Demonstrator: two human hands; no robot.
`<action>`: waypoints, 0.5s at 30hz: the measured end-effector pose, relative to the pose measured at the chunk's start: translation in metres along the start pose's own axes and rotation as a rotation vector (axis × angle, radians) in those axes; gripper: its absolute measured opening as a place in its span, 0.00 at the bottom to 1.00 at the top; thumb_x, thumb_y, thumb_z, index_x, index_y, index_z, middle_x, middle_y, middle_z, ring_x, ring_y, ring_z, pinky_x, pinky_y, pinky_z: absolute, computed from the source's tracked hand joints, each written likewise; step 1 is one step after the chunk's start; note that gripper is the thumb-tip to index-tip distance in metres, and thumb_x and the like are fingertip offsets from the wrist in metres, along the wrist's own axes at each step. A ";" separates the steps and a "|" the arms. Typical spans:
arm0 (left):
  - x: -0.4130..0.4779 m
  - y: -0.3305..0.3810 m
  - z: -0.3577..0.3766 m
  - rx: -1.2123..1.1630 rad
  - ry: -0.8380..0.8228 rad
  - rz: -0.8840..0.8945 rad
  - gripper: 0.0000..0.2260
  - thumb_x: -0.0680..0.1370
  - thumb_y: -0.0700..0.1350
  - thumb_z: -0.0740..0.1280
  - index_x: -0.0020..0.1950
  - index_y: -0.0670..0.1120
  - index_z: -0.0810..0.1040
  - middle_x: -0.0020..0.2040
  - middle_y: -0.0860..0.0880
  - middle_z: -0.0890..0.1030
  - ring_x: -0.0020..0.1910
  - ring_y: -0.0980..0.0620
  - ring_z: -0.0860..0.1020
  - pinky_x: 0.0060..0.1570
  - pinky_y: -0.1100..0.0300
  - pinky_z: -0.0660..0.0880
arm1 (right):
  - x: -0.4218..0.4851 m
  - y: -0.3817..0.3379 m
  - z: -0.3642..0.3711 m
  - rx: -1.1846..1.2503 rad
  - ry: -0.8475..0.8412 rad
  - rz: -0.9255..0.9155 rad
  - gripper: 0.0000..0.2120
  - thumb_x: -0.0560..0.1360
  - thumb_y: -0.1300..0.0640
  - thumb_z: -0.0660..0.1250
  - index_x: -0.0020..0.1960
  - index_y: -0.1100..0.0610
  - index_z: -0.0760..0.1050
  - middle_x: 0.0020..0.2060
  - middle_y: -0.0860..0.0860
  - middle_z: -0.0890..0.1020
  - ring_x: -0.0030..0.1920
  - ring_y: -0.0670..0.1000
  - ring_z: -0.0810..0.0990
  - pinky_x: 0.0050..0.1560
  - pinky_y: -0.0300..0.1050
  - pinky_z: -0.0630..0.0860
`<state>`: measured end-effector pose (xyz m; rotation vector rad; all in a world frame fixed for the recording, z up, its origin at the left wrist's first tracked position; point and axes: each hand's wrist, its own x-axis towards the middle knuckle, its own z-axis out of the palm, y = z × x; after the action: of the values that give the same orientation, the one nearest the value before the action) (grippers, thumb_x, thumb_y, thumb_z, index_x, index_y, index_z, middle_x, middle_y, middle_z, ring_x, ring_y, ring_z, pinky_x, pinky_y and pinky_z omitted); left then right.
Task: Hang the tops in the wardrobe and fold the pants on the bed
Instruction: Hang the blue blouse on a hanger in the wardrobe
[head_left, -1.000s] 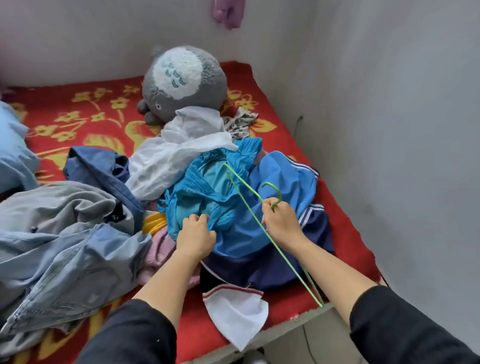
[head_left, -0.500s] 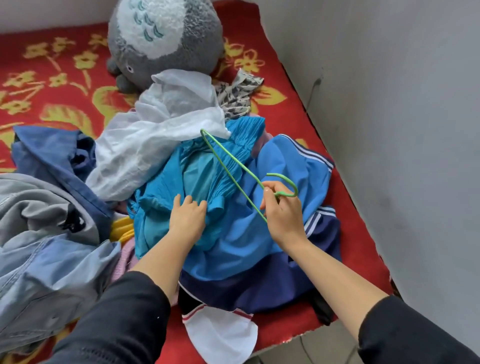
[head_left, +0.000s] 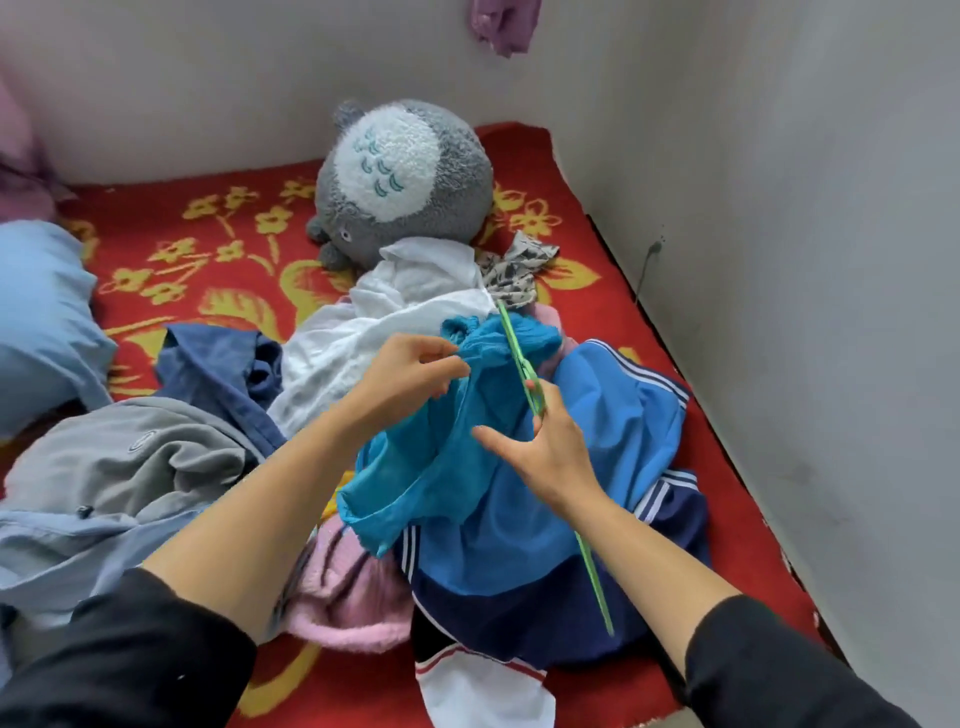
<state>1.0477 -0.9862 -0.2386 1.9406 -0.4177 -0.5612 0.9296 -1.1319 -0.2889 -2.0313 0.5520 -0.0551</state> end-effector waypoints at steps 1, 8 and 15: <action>-0.005 0.013 -0.007 -0.064 -0.011 0.019 0.11 0.74 0.39 0.66 0.32 0.40 0.73 0.24 0.51 0.70 0.24 0.57 0.66 0.29 0.65 0.64 | -0.002 -0.011 0.004 0.006 -0.011 -0.001 0.40 0.64 0.40 0.76 0.68 0.51 0.63 0.56 0.44 0.74 0.52 0.45 0.74 0.54 0.39 0.71; -0.042 0.102 -0.056 -0.468 0.014 0.198 0.09 0.73 0.41 0.66 0.45 0.36 0.81 0.30 0.47 0.77 0.28 0.52 0.71 0.33 0.64 0.71 | -0.017 -0.080 0.011 -0.012 0.175 -0.015 0.26 0.68 0.46 0.72 0.59 0.52 0.63 0.56 0.48 0.73 0.56 0.55 0.76 0.52 0.51 0.74; -0.077 0.184 -0.111 -0.619 0.098 0.332 0.07 0.78 0.40 0.63 0.51 0.43 0.80 0.38 0.48 0.83 0.32 0.52 0.77 0.36 0.62 0.76 | -0.030 -0.155 -0.010 0.269 0.118 -0.088 0.30 0.65 0.33 0.71 0.56 0.49 0.65 0.52 0.47 0.76 0.50 0.45 0.76 0.42 0.40 0.73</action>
<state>1.0376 -0.9391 -0.0159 1.2657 -0.4310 -0.3234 0.9561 -1.0652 -0.1481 -1.7955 0.5002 -0.2889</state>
